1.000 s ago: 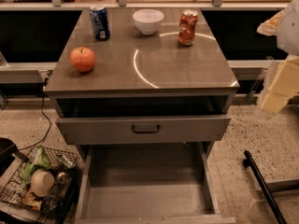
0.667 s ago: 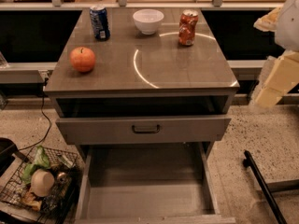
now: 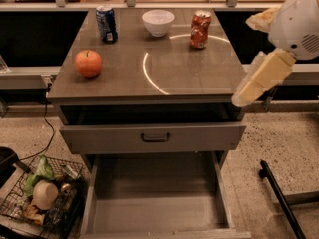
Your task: Place apple into middle drawer
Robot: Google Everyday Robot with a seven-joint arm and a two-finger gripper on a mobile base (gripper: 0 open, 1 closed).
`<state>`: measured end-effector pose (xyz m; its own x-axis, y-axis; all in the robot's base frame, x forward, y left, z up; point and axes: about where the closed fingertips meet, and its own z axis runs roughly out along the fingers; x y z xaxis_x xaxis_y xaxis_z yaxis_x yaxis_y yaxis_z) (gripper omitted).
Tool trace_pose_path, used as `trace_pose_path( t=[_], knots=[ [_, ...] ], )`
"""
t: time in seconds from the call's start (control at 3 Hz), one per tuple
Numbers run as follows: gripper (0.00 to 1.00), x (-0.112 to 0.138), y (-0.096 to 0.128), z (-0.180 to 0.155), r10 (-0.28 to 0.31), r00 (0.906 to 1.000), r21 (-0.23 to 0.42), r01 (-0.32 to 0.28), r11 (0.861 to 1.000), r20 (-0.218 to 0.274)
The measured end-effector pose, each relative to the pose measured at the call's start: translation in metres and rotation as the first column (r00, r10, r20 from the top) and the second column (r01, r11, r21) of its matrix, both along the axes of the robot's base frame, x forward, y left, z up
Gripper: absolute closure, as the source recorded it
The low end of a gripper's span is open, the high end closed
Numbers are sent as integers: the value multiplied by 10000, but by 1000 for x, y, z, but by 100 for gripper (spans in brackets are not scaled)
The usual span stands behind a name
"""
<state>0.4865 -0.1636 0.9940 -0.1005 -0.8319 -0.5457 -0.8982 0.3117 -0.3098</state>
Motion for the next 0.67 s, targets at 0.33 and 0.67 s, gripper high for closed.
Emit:
trace_pose_path(
  t=[0.33, 0.67],
  knots=[
    [0, 17, 24, -7, 389, 9991, 1296, -408, 9907, 175],
    [0, 29, 45, -16, 669, 9974, 2763, -712, 9584, 249]
  ],
)
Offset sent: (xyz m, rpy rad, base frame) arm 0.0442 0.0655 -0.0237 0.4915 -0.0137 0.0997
